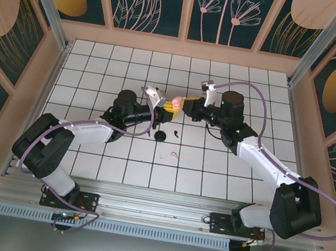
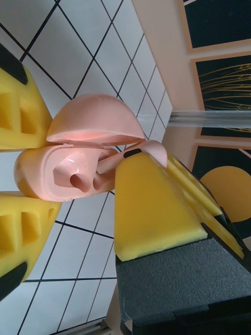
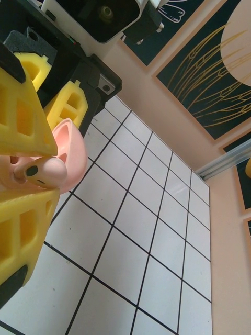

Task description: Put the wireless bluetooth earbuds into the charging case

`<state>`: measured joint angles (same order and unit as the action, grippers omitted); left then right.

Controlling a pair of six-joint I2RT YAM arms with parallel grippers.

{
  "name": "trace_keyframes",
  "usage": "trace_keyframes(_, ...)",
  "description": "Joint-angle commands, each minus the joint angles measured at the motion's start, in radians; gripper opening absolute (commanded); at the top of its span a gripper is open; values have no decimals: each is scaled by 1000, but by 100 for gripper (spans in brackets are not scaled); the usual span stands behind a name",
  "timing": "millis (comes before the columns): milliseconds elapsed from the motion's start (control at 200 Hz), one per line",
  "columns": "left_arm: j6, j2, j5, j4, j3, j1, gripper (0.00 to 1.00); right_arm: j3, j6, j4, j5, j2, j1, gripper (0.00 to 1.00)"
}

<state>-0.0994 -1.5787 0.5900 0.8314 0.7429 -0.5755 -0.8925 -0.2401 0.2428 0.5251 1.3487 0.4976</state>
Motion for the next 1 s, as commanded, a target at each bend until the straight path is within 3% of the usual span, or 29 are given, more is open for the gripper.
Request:
trace_keyframes(0,-2,34,7,39,23,-2,14,-13,25,-25,21,-32,7,23)
trace_keyframes(250,2,34,8,35,23,-2,14,-15,20,-22,23,-49,3,29)
trace_keyframes(435,5,35,12,28,23,-2,14,-17,-8,2,56,-66,-14,39)
trace_keyframes(641,11,38,11,17,23,-1,14,-28,-32,-15,62,-76,-33,41)
trace_keyframes(866,17,30,-42,-38,32,-2,14,-80,-46,-261,1,-38,-79,39)
trace_keyframes(996,11,23,-38,-52,27,-3,14,-149,11,-524,-85,16,-95,38)
